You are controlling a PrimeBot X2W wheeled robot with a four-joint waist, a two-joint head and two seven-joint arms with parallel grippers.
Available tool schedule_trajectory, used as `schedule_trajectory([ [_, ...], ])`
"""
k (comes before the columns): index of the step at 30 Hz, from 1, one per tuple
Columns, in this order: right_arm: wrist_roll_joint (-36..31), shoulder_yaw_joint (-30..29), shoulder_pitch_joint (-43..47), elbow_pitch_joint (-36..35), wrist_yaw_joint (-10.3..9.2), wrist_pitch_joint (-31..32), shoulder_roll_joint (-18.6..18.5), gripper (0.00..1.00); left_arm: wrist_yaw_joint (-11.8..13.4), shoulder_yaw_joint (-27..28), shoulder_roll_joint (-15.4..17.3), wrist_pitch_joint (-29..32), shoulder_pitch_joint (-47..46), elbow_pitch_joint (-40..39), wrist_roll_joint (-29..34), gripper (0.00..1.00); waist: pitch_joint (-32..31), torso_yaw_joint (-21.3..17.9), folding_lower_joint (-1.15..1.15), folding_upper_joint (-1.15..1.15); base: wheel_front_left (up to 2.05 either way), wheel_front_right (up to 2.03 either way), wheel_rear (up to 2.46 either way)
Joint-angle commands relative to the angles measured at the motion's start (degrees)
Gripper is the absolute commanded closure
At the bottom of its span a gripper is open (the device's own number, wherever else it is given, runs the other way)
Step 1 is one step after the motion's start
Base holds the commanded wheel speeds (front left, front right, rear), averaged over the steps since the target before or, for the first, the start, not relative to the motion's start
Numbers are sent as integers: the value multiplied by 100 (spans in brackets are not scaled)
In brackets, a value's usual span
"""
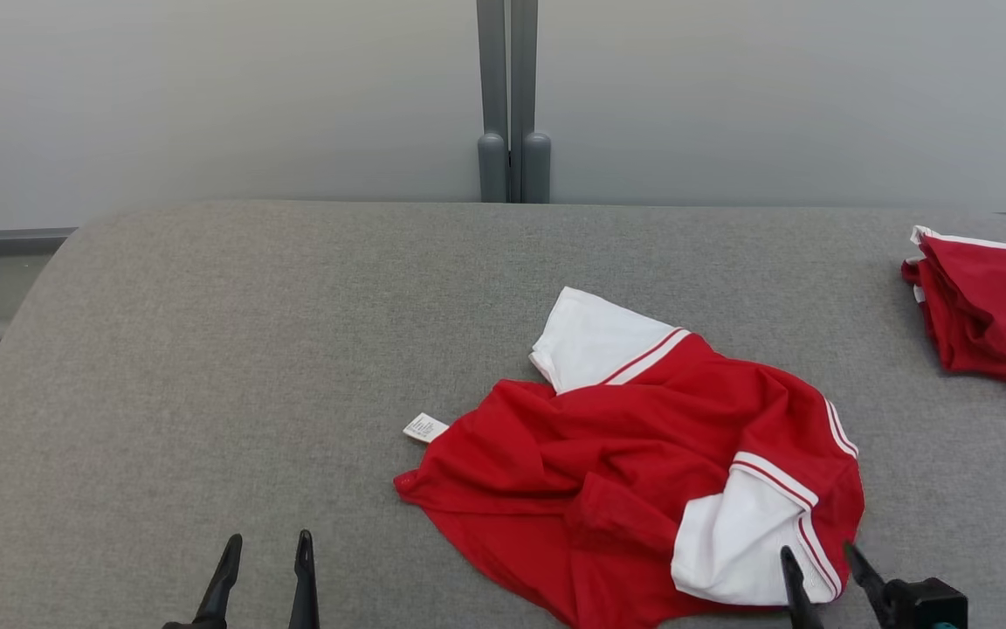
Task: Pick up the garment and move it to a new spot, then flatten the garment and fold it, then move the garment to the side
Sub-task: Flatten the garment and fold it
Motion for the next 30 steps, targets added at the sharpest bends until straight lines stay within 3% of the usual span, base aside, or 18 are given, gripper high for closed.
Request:
schedule_trajectory([
  [1, 198, 71, -109, 102, -8, 126, -36, 0, 23, -4, 0, -2, -26, -3, -33, 0, 8, 15, 0, 0, 0, 0, 0],
  [5, 755, 404, -324, 251, -7, 721, -5, 0, 59, -52, 0, -2, -22, -16, -68, 0, 34, 54, 0, 0, 0, 0, 0],
  [11, 1451, 830, -241, -238, -7, 1589, 3, 0, 97, -119, 1, -3, 26, 28, -112, 0, 47, 127, 0, 0, 0, 0, 0],
  [17, 1938, 633, -15, -867, -5, 2434, 9, 0, 133, -159, 1, -2, -5, 20, -158, 0, 109, 150, 0, 0, 0, 0, 0],
  [23, 2088, 458, -85, -1083, -5, 2710, 10, 0, 147, -243, 1, -2, -168, 29, -191, 0, 278, 166, 0, 0, 0, 0, 0],
  [24, 2096, 426, -164, -1061, -5, 2733, 10, 7, 146, -260, 1, -3, -189, 35, -198, 0, 327, 161, 0, 0, 0, 0, 0],
  [25, 2095, 408, -221, -1027, -5, 2742, 12, 50, 145, -270, 1, -2, -205, 45, -207, 0, 356, 159, 0, 0, 0, 0, 0],
  [27, 2116, 377, -322, -924, -5, 2774, 13, 100, 144, -288, 1, -2, -247, 67, -221, 0, 414, 151, 0, 0, 0, 0, 0],
  [30, 2039, 338, -482, -799, -5, 2789, 11, 100, 169, -320, 1, -2, -300, 83, -254, 0, 471, 140, 0, 0, 0, 0, 0],
])
